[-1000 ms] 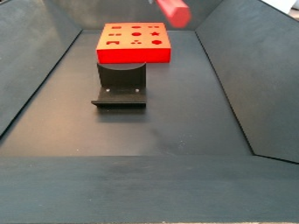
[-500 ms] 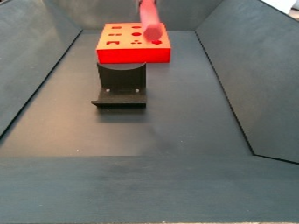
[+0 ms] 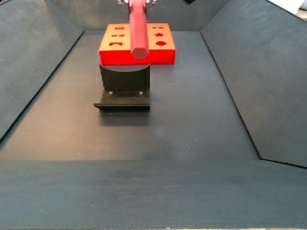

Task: Pick up the hexagon object. Move up. Place the hexagon object on the fixture. Regrasp the hexagon object. Move to above the board. Insert the hexagon object.
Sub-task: Place the hexagon object on the fixture.

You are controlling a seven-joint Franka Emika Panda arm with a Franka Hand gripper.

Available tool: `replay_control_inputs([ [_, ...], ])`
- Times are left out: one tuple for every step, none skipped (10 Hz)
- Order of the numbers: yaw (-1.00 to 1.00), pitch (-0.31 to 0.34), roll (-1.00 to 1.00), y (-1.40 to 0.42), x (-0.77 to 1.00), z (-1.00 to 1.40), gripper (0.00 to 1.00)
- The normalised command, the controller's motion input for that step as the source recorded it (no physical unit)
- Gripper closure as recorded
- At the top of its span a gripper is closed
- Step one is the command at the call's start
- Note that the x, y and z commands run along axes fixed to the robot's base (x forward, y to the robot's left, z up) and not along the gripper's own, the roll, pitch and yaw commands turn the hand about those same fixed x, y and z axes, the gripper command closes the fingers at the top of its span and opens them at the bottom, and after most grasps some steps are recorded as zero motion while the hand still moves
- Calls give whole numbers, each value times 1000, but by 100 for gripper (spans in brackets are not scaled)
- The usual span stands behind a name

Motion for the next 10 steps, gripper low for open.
replay_control_inputs([
  [-122, 57, -1000, 40, 453, -29, 100],
  [-128, 61, -1000, 41, 386, -24, 100],
  [-140, 68, -1000, 42, 297, -25, 100],
  [-151, 73, -1000, 46, 234, -26, 100],
  [-173, 76, -1000, 46, 158, -22, 100],
  [-174, 68, -884, 46, 104, -23, 100],
  [-169, 51, -765, 49, 82, -19, 100],
  [-155, 19, -519, 45, 74, -20, 100],
  [-137, 8, -296, 36, 84, -15, 100],
  [-120, 2, -210, 32, 78, -11, 100],
])
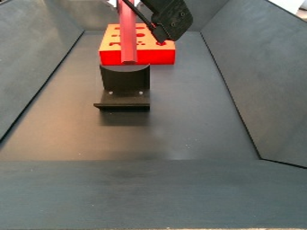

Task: Pick up the hexagon object. Move up. Place the hexagon object on the fixture. Regrasp the hexagon object. Move to above the board. Insert the hexagon object.
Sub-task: Place the hexagon object on the fixture.

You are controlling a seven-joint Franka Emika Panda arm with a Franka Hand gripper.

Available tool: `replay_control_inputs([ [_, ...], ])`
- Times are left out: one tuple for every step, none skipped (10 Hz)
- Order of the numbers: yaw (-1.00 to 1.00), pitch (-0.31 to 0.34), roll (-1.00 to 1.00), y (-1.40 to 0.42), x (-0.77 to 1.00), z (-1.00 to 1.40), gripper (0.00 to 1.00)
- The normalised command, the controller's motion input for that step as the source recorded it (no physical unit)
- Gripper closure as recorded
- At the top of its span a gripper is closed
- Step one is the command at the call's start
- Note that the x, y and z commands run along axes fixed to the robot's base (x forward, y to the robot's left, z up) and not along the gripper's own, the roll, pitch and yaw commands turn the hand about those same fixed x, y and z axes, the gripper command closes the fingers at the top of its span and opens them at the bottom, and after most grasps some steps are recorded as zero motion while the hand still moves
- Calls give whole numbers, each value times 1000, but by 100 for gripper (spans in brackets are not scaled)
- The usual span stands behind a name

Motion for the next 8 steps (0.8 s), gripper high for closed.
replay_control_inputs([
  [-165, -62, -203, 127, 100, -1000, 100],
  [-152, -70, -196, 129, 103, -1000, 100],
  [-120, -79, -183, 120, 117, -1000, 100],
  [-74, -80, -148, 106, 127, -1000, 100],
  [-55, -83, -131, 106, 129, -1000, 100],
  [-29, -84, -103, 95, 130, -967, 100],
  [-14, -83, -90, 72, 116, -793, 100],
  [1, -73, -82, 50, 90, -571, 100],
])
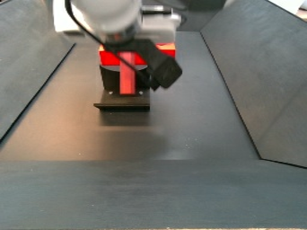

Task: Pick up the hexagon object. Move up. Place the hexagon object on the fixture. Regrasp the hexagon object. Move to above the board. Insert the hexagon object.
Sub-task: Place the hexagon object on the fixture, then regrasp the hexagon object.

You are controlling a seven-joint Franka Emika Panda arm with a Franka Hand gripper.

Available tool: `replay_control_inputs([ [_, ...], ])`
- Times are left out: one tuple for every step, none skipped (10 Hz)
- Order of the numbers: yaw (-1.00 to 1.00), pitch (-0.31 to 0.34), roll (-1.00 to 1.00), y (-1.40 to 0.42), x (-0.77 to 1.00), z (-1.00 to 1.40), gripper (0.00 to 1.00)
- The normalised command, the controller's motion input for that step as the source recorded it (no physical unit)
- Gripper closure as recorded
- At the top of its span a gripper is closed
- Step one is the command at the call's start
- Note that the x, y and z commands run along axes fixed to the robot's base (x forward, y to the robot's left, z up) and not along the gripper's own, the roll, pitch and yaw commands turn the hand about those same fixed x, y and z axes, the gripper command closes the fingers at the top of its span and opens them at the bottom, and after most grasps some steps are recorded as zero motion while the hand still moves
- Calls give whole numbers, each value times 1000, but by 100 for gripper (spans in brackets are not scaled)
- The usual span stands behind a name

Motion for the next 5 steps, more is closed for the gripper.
replay_control_inputs([
  [8, -65, -75, 43, 83, -465, 100],
  [14, -53, -73, 24, 70, -204, 100],
  [0, 0, 0, 0, 0, 0, 0],
  [60, -10, -7, 0, 0, 1000, 0],
  [62, -9, 2, 4, -3, 1000, 0],
])
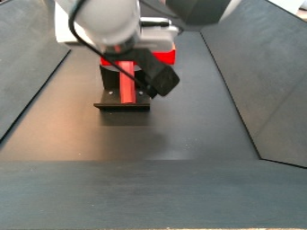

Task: Pick up the hexagon object. Move up. Place the hexagon object on the fixture. Regrasp the hexagon object. Move to above the board. Insert the hexagon object.
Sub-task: Regrasp the hexagon object.

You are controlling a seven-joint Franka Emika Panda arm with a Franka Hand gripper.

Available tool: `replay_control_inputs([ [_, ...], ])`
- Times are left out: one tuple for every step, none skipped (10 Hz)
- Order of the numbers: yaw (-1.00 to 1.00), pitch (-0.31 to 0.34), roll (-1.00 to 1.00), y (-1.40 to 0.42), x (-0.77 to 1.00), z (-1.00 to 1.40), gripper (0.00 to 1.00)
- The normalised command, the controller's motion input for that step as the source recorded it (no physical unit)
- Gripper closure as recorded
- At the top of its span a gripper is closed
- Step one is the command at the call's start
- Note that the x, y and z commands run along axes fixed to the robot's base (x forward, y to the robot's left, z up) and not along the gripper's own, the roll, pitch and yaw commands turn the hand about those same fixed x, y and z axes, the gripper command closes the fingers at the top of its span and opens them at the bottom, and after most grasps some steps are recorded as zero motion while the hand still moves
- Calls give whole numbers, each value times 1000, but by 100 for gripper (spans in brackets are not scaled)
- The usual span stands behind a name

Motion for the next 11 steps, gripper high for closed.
replay_control_inputs([
  [60, 10, 18, 4, -18, 1000, 0],
  [54, 38, 39, -2, -25, 1000, 0],
  [43, 63, 41, 5, -31, 1000, 0],
  [29, 88, 40, 9, -29, 920, 0],
  [13, 106, 38, 9, -24, 742, 0],
  [-5, 112, 37, 10, -22, 560, 0],
  [-31, 112, 36, 10, -24, 317, 0],
  [15, 79, 1000, -821, 139, 921, 0],
  [14, 78, 1000, -811, 144, 784, 0],
  [13, 72, 1000, -627, 65, 586, 0],
  [12, 68, 1000, -425, 9, 395, 0],
])
